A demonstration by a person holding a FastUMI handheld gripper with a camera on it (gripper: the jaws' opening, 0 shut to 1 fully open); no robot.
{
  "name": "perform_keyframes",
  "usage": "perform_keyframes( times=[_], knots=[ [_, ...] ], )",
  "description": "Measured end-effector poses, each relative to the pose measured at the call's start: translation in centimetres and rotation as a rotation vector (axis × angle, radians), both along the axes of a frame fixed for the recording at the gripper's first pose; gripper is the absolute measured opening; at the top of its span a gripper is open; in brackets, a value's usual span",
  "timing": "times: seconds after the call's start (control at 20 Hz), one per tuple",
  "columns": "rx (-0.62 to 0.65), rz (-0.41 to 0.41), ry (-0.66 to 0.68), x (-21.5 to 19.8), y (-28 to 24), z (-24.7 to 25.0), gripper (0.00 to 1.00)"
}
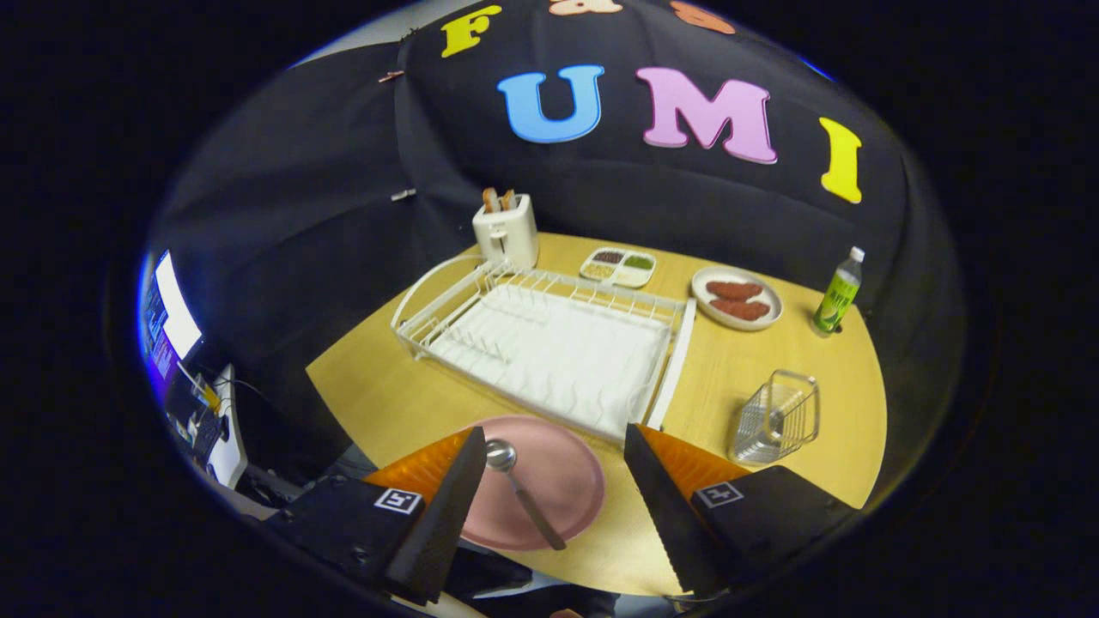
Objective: Take the plate from the dish rack, then take the spoon from the basket and place it into the plate.
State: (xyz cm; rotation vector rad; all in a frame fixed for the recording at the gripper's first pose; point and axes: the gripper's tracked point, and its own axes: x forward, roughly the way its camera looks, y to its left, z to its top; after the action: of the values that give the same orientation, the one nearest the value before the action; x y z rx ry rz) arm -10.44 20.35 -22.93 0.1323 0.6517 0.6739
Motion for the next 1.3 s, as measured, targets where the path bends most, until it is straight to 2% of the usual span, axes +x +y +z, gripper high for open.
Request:
perform_keyframes(
  times=[0.35,0.65,0.95,1.3],
  knots=[
    [-0.033,-0.156,-0.289,5.9,-8.6,10.9,0.98],
    [-0.009,-0.275,-0.419,8.7,-16.2,16.6,0.98],
    [0.010,-0.330,-0.469,10.1,-21.5,18.1,0.98],
    [0.017,-0.406,-0.476,11.6,-25.8,17.1,0.98]
  ],
)
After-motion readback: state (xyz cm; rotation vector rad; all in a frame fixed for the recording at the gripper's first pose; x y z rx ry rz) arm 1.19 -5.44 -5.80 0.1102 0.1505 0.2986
